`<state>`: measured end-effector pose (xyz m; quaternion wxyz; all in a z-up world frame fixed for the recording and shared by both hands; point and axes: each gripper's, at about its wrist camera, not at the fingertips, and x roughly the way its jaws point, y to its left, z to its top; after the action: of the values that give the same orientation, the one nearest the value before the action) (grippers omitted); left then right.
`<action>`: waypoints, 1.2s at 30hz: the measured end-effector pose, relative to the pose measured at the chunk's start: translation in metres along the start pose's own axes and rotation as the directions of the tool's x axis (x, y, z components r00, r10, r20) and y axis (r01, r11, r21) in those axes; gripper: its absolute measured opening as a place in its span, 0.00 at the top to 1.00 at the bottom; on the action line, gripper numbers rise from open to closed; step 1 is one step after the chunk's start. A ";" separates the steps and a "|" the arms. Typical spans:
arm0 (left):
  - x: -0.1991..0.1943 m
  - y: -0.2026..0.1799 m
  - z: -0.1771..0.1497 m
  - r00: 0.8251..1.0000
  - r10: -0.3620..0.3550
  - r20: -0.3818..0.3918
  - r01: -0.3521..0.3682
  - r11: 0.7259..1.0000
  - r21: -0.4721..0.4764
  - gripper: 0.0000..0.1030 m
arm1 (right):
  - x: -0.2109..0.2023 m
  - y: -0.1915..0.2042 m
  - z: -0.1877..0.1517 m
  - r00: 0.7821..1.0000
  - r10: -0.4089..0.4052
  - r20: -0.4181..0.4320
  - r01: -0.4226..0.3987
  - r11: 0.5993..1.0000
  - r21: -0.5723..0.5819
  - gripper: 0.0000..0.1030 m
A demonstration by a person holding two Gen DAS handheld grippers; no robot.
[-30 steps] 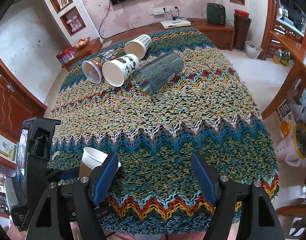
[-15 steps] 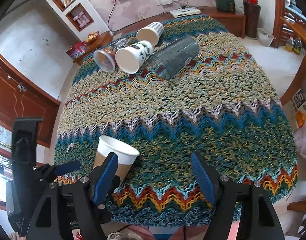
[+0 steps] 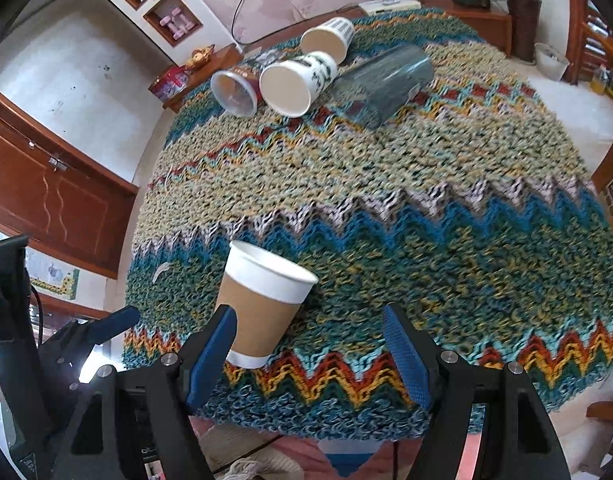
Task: Flip cup upright
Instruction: 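Bring the upright cup toward the right gripper and grasp it with the right gripper, then open the left gripper while the right gripper carries the cup and lowers it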
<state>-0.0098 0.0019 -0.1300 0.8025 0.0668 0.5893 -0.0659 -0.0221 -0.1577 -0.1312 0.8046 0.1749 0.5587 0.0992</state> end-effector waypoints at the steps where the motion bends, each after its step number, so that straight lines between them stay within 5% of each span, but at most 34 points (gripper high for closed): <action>1: -0.001 0.002 -0.002 1.000 0.005 0.003 -0.005 1.000 -0.004 0.02 | 0.003 0.000 0.000 1.000 0.012 -0.011 -0.012 1.000 0.007 0.26; 17: -0.001 0.032 -0.012 0.998 0.056 0.035 -0.054 0.997 -0.062 0.02 | 0.058 -0.009 0.010 0.967 0.214 -0.136 -0.184 0.961 0.205 0.26; 27: 0.005 0.040 -0.010 0.999 0.045 0.030 -0.043 0.997 -0.068 0.02 | 0.096 -0.002 0.020 0.940 0.270 -0.207 -0.210 0.940 0.270 0.26; 30: 0.010 0.043 -0.008 0.999 0.047 0.024 -0.045 0.997 -0.070 0.02 | 0.100 -0.003 0.023 0.929 0.314 -0.194 -0.252 0.923 0.290 0.38; 33: 0.014 0.044 -0.006 0.999 0.044 0.019 -0.042 0.996 -0.072 0.02 | 0.087 0.002 0.029 0.938 0.316 -0.143 -0.279 0.933 0.229 0.38; 36: 0.018 0.043 -0.004 0.999 0.034 0.017 -0.033 0.997 -0.069 0.02 | 0.066 0.017 0.040 0.972 0.232 -0.037 -0.229 0.971 0.070 0.38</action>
<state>0.0001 0.0446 -0.1468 0.8107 0.0484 0.5825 -0.0327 0.0393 -0.1258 -0.1694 0.7688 0.2627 0.5553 0.1775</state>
